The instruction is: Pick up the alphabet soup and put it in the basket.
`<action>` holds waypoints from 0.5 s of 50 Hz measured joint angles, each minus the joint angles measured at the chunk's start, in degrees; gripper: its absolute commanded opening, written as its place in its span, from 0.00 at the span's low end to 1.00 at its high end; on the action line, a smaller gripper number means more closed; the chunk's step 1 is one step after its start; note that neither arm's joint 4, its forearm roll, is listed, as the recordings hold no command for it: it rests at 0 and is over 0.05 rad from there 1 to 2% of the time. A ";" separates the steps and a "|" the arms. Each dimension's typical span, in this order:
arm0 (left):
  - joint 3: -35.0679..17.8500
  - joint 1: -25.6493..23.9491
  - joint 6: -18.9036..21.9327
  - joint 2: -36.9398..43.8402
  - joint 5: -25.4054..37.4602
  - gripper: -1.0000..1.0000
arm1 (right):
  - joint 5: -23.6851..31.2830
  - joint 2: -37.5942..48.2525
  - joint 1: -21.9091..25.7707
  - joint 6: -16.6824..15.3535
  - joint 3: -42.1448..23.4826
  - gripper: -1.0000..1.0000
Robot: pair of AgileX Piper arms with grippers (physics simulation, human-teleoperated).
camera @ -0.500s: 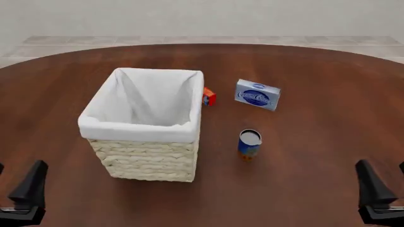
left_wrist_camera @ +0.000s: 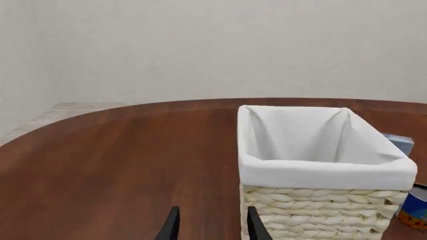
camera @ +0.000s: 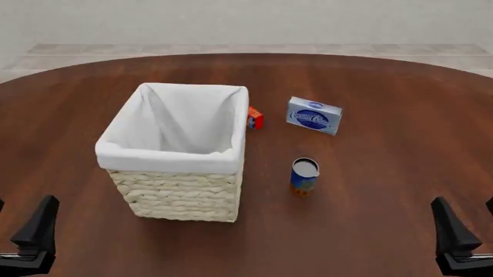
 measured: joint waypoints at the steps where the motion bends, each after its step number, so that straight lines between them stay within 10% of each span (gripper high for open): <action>1: 0.00 0.00 0.00 0.00 0.00 1.00 | 0.13 0.00 0.02 -0.04 -0.15 1.00; 25: -0.01 0.00 0.00 0.02 0.00 1.00 | 5.94 1.07 0.94 -2.09 -8.51 1.00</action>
